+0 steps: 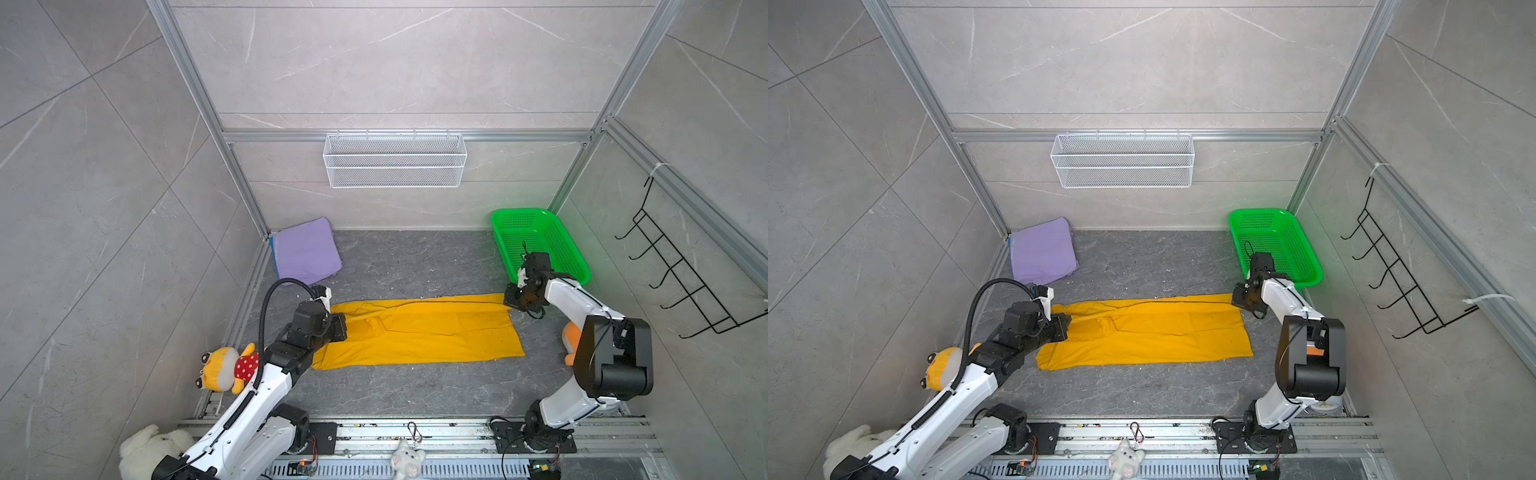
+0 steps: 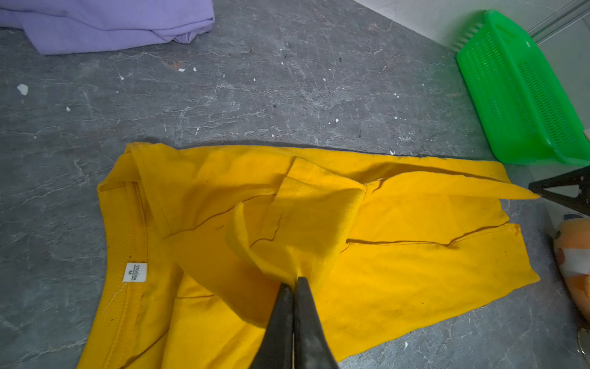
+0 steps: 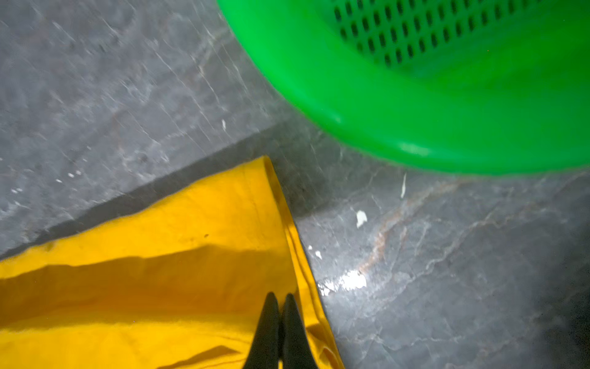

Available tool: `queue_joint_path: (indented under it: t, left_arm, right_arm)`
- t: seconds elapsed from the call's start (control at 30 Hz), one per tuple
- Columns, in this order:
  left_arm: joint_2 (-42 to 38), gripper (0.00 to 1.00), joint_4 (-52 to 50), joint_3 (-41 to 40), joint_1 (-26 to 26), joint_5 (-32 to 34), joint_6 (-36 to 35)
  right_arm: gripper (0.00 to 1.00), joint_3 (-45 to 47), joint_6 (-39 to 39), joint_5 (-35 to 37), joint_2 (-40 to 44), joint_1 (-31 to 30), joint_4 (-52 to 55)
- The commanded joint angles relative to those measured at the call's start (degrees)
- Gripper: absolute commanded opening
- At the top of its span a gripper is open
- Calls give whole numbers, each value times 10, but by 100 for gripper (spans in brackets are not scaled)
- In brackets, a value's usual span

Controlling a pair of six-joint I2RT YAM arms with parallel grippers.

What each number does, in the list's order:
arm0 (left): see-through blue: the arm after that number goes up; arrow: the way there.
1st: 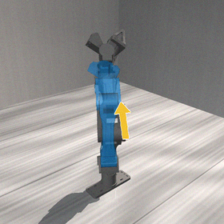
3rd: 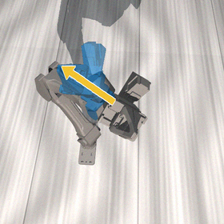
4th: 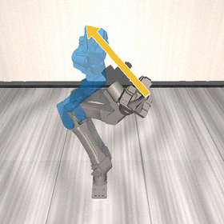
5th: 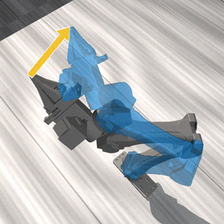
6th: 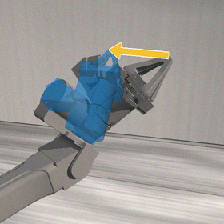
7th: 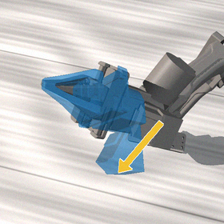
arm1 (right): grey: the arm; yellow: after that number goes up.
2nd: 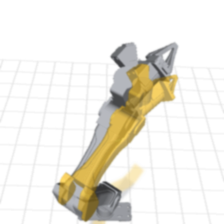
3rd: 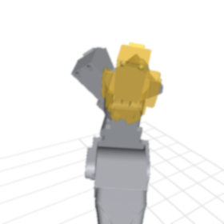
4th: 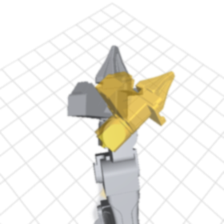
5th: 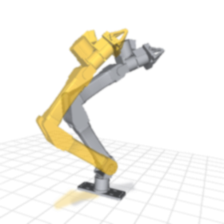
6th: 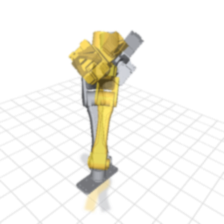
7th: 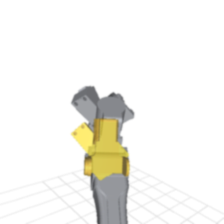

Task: Fold and stack t-shirts
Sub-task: Fold the T-shirt at the center of the table.

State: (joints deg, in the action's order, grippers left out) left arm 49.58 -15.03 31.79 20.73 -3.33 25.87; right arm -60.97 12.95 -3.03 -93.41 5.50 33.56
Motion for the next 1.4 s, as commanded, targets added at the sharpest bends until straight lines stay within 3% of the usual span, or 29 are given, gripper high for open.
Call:
queue_joint_path:
  t: [0.0, 0.23, 0.43, 0.6, 0.77, 0.8, 0.87, 0.9, 1.1, 1.37]
  left_arm:
    - [-5, 0, -6, -1, 7, 3, 16]
    - [-32, 0, -15, -41, 21, 22, 47]
    - [-59, 0, -77, -46, 23, 94, 60]
    - [-46, 0, -76, -46, 23, 87, 58]
    - [-28, 0, -81, -45, 23, 103, 63]
    - [-27, 0, -83, -45, 23, 106, 66]
    - [-31, 0, -78, -46, 23, 101, 63]
    - [-33, 0, -76, -46, 23, 95, 63]
    - [-30, 0, -61, -53, 23, 77, 63]
    - [-52, 0, -29, -65, 24, 41, 57]
  right_arm:
    - [0, 32, 19, 17, 23, -1, -14]
    - [0, 67, 26, 46, 12, 0, -30]
    - [0, 76, 31, 55, 3, -1, -41]
    - [0, 84, 32, 46, 5, -1, -47]
    - [0, 99, 46, 84, 24, 0, -47]
    - [8, 101, 46, 84, 28, 0, -49]
    - [37, 104, 50, 83, 36, 0, -50]
    - [45, 109, 49, 81, 46, 0, -54]
    - [70, 92, 40, 64, 89, 0, -33]
    - [86, 57, 29, 11, 105, -55, -7]
